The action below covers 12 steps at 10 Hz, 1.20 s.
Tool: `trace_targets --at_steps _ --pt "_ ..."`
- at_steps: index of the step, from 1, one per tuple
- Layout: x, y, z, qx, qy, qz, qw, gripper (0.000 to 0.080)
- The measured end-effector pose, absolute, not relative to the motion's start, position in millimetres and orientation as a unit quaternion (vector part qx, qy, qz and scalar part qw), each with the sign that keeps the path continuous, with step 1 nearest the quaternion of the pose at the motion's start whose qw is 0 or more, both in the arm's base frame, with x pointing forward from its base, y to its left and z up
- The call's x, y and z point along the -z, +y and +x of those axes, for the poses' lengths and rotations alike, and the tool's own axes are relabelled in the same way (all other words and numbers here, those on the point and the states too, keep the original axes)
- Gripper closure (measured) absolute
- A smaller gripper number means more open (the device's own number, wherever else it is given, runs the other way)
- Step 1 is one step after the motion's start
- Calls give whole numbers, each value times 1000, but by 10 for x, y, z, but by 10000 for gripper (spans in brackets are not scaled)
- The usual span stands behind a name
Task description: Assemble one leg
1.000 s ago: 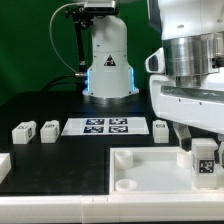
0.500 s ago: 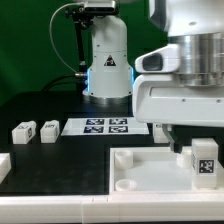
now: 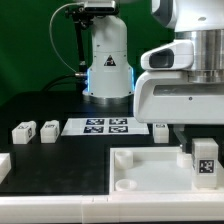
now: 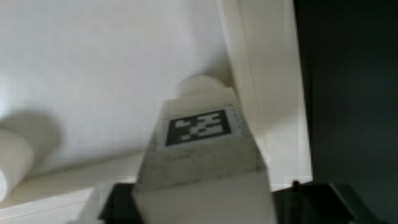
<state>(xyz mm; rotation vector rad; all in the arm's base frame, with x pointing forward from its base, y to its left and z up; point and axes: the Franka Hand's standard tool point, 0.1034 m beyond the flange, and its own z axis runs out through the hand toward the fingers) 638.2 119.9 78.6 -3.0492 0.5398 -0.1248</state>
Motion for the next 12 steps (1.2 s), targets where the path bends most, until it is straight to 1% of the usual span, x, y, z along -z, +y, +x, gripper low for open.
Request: trace_targets --at_steps 1,4,5,7,8,11,12 --pt "-781 1187 6379 38 243 -969 24 507" --pt "-800 1176 6374 22 496 -867 31 507" --pt "-786 1169 6371 12 606 -795 39 507" --pt "-765 1175 6370 -6 743 -668 53 507" --pt "-766 1185 6369 -6 760 -648 53 507" --pt "-761 1191 6365 -5 742 -669 53 507" --pt "-747 1194 6359 1 681 -730 50 317"
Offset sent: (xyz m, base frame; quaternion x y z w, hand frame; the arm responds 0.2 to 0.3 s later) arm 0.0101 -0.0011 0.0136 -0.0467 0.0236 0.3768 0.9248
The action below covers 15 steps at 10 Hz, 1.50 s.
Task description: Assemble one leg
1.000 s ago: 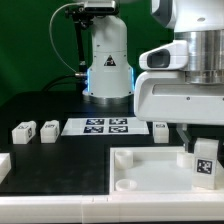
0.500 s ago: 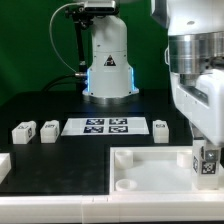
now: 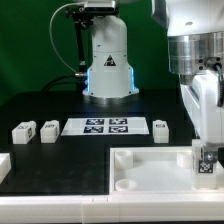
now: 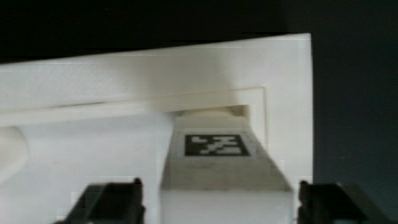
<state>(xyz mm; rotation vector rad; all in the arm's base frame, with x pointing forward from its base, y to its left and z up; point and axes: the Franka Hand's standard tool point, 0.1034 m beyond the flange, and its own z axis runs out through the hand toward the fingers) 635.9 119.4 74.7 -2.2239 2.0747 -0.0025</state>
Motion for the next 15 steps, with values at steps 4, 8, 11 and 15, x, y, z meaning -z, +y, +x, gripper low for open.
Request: trace_targets --at_steps 4,8,11,15 --pt "-737 1179 6365 17 457 -888 46 159" --pt "-767 1067 6404 37 159 -986 24 150" --pt "-766 1060 6424 43 167 -985 25 259" --pt "-750 1086 6421 35 345 -937 36 508"
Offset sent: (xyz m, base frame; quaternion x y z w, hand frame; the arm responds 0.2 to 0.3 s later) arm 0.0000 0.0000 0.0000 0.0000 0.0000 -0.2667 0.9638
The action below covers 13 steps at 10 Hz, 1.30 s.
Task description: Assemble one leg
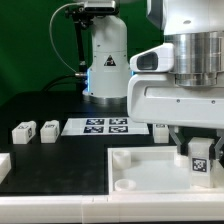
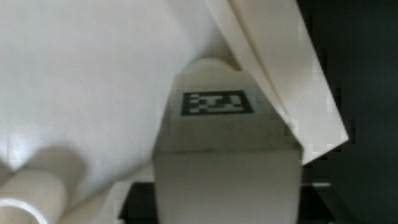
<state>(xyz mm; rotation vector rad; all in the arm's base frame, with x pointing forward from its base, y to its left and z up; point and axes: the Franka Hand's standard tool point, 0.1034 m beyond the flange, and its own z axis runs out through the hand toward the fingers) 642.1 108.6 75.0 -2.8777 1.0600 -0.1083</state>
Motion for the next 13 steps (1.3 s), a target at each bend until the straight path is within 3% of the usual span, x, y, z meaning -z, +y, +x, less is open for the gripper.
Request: trace_targets --at_steps 6,12,13 --pt "-745 1071 6369 5 768 -639 32 507" --pt "-742 1073 6341 7 813 -581 34 505" --pt "-742 1075 6342 7 813 -582 34 314"
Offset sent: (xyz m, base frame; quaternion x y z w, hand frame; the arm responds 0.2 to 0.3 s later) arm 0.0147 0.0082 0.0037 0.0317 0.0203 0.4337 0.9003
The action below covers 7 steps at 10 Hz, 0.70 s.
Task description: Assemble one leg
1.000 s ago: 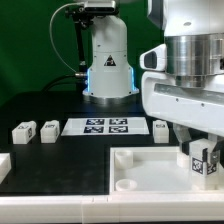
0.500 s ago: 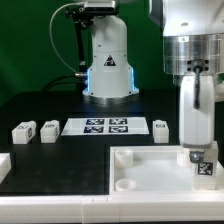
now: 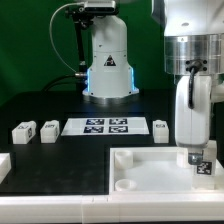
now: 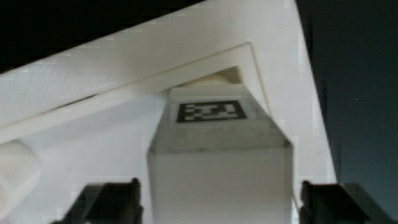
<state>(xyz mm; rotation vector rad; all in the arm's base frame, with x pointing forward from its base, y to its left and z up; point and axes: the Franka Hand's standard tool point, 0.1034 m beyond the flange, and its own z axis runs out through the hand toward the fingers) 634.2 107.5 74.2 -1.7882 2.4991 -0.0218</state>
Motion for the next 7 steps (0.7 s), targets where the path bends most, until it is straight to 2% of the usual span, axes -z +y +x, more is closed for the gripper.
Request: trace_targets --at_steps 1,2,4,7 --pt "-742 1075 6341 7 812 -583 34 314" --pt "-750 1085 6344 8 811 -583 35 181" --pt "-899 1189 6290 8 806 -590 47 158" --pt "-891 1196 6268 7 805 -591 45 150"
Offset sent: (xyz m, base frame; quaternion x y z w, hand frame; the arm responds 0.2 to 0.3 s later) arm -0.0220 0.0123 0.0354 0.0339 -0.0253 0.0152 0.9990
